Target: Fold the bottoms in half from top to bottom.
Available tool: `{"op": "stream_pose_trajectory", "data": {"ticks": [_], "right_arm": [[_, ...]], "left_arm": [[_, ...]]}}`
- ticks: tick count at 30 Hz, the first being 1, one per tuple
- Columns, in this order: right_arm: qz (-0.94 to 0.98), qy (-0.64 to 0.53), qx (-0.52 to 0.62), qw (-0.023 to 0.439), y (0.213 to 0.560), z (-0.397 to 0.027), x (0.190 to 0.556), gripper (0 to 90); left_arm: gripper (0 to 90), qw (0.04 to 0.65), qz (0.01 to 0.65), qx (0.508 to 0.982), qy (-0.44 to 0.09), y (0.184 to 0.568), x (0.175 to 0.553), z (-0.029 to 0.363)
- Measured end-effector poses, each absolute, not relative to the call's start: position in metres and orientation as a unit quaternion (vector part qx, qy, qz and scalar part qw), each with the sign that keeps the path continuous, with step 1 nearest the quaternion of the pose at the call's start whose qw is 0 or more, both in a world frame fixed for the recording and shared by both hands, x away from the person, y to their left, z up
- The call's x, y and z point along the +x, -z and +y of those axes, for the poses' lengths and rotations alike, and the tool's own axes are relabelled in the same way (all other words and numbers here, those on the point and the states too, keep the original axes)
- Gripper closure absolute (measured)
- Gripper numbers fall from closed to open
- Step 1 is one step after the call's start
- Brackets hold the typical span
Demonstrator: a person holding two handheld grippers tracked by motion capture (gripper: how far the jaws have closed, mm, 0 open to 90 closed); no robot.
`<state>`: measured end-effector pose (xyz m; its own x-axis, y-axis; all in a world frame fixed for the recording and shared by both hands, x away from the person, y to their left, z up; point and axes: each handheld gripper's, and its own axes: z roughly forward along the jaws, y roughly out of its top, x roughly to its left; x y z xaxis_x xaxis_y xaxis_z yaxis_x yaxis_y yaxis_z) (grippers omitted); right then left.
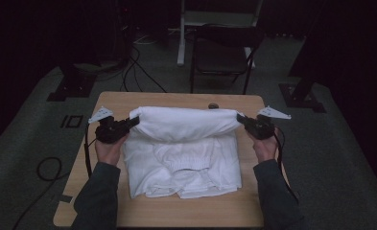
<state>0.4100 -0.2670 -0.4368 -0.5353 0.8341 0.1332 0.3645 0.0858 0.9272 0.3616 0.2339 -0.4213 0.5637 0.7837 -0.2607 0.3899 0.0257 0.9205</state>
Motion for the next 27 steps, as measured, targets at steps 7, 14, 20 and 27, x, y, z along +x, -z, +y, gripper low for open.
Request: {"op": "stream_pose_trajectory", "data": {"ticks": [7, 14, 20, 27], "right_arm": [[0.711, -0.548, 0.397, 0.189, 0.448, -0.28, 0.366, 87.6], [0.752, -0.511, 0.39, 0.145, 0.495, -0.285, 0.325, 86.8], [0.775, -0.483, 0.395, 0.099, 0.523, -0.286, 0.307, 78.8], [0.744, -0.532, 0.385, 0.123, 0.484, -0.296, 0.312, 53.0]], "left_arm": [[81.5, 0.567, 0.417, 0.695, -0.149, 0.442, 0.315, 0.238], [79.0, 0.523, 0.439, 0.724, -0.098, 0.498, 0.281, 0.241], [63.4, 0.48, 0.462, 0.743, -0.06, 0.529, 0.27, 0.243], [46.6, 0.536, 0.467, 0.695, -0.105, 0.487, 0.27, 0.266]]}}
